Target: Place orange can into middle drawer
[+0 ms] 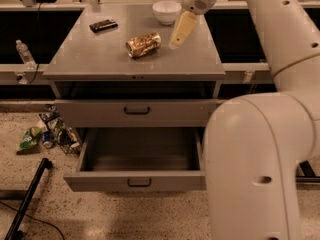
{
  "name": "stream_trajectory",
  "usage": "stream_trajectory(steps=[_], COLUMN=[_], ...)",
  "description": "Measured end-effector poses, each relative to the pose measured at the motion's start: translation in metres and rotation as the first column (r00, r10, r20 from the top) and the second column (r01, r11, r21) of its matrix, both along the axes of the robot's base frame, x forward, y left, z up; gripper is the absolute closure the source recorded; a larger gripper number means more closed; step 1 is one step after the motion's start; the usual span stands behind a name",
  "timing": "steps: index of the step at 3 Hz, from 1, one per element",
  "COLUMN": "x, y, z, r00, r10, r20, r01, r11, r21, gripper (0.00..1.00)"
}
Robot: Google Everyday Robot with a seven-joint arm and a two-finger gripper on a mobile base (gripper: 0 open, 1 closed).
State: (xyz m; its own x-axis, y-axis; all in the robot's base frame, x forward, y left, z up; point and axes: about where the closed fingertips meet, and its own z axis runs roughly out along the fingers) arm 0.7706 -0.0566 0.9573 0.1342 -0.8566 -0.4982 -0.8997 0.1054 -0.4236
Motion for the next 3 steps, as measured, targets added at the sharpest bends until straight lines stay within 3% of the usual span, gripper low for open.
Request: stream_trajectory(steps=[1, 3], x=[0.019, 0.036], y=[0.03, 0.082], z=[-0.019, -0.05], r00=[0.9991, 0.9931], r10=[0.035, 0.108], r20=[-0.024, -0.045], r01=[-0.034, -0.106], r11=[0.999, 0.993], r21=[0.038, 0.044], gripper=[0.0, 0.0])
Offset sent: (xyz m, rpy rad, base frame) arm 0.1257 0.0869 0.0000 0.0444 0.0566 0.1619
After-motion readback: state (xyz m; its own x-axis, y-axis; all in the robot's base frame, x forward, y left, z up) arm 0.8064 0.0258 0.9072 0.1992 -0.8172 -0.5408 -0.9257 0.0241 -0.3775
